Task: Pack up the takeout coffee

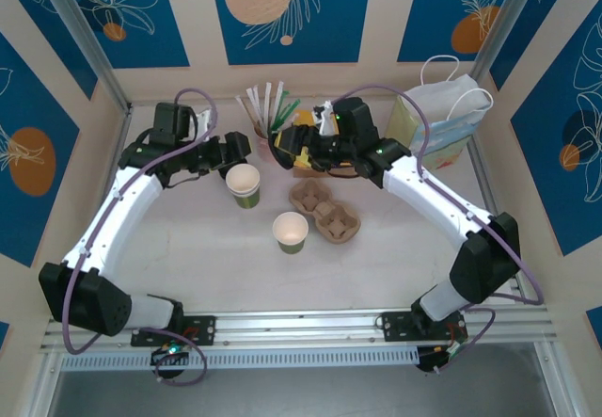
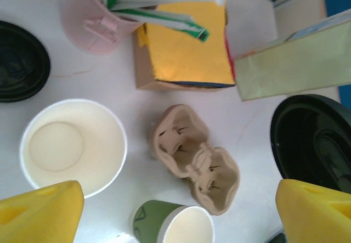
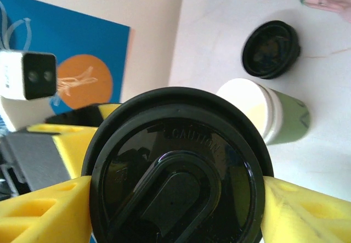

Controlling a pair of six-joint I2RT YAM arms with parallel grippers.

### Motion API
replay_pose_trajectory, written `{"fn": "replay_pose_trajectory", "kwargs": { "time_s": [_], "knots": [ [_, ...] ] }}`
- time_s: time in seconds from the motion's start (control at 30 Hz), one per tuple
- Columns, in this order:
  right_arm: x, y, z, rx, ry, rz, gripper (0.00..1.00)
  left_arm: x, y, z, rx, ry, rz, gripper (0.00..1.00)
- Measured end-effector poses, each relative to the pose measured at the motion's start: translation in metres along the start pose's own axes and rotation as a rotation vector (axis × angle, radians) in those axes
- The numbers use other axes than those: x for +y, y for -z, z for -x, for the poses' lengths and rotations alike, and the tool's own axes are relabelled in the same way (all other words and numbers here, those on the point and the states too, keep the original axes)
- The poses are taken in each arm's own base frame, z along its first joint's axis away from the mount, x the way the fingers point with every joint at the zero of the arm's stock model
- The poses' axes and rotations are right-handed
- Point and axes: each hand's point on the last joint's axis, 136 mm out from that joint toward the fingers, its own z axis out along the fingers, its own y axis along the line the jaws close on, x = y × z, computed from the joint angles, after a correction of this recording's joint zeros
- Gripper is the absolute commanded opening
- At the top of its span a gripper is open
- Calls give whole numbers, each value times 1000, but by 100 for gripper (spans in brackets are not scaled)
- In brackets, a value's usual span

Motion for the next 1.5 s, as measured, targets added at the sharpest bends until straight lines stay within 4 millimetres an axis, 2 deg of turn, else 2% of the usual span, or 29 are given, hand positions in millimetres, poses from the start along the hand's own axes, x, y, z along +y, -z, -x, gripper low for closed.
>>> {"fn": "replay_pose_trajectory", "kwargs": {
  "time_s": [0.03, 0.33, 0.77, 1.07, 1.5],
  "knots": [
    [-4, 0, -5, 6, 23, -23, 72, 2, -1, -3, 8, -2, 18, 99],
    [-27, -1, -59, 66, 307, -215, 72, 9, 1, -14, 25, -33, 102, 100],
    [-49, -10, -113, 139, 675, -416, 73, 9, 12, -21, 7, -56, 145, 100],
    [-64, -14, -130, 178, 813, -517, 73, 11, 12, -33, 43, -95, 171, 100],
    [-80, -14, -135, 205, 825, -576, 73, 29, 16, -64, 121, -120, 235, 100]
  ]
}}
